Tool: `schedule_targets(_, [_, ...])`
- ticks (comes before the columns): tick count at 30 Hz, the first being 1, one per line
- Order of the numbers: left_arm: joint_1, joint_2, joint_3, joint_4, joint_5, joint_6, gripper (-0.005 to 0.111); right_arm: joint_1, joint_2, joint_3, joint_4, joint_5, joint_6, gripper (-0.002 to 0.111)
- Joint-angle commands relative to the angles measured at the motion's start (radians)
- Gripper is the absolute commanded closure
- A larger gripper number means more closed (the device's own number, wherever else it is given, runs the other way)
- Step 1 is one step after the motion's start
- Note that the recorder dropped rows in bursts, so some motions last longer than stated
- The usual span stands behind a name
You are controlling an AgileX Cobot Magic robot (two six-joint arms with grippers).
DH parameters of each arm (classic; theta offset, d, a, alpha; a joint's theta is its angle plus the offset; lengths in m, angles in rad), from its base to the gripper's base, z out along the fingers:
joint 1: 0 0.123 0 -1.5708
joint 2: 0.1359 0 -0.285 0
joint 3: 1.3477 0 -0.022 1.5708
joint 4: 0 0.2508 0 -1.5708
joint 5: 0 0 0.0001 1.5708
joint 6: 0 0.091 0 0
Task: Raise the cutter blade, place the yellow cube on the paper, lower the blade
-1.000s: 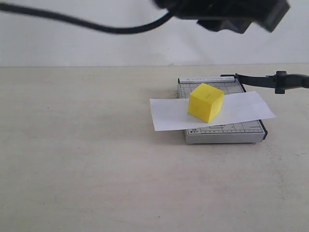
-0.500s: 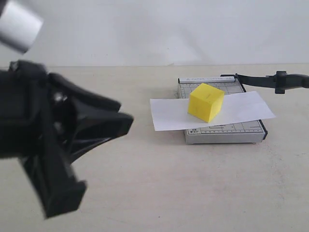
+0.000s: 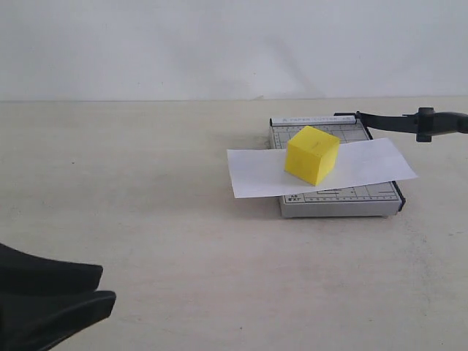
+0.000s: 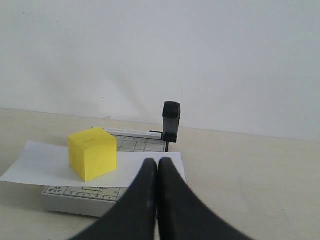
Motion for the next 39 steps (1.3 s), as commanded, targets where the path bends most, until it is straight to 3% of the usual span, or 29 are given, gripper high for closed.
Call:
schedule_targets(1, [-0.003, -0.008, 0.089, 0.191, -0.388, 0.056, 0.080, -0.003, -0.007, -0.001, 0.002, -0.001, -0.002, 0.108])
schedule_targets(4, [-0.003, -0.008, 0.180, 0.203, -0.613, 0.056, 0.080, -0.003, -0.007, -0.001, 0.002, -0.001, -0.002, 0.108])
schedule_targets(7, [-0.003, -0.014, 0.231, 0.202, -0.650, 0.056, 0.080, -0.003, -0.007, -0.001, 0.002, -0.001, -0.002, 0.108])
schedule_targets(11, [-0.003, -0.085, 0.245, 0.202, -0.510, 0.056, 0.080, -0.003, -0.007, -0.001, 0.002, -0.001, -0.002, 0.108])
schedule_targets(19, [0.028, -0.411, 0.245, 0.202, -0.120, 0.056, 0.080, -0.003, -0.007, -0.001, 0.002, -0.001, -0.002, 0.108])
schedule_targets(24, [0.072, -0.527, 0.273, 0.199, -0.065, 0.056, 0.080, -0.003, -0.007, -0.001, 0.002, -0.001, -0.002, 0.108])
schedule_targets(30, [0.209, -0.668, 0.357, 0.194, -0.147, 0.056, 0.080, -0.003, -0.007, -0.001, 0.002, -0.001, -0.002, 0.108])
schedule_targets(34, [0.317, -0.690, 0.357, 0.194, -0.118, 0.063, 0.080, -0.003, -0.007, -0.001, 0.002, -0.001, -0.002, 0.108])
schedule_targets(39, [0.401, -0.690, 0.357, 0.194, -0.064, 0.063, 0.080, -0.003, -0.007, -0.001, 0.002, -0.001, -0.002, 0.108])
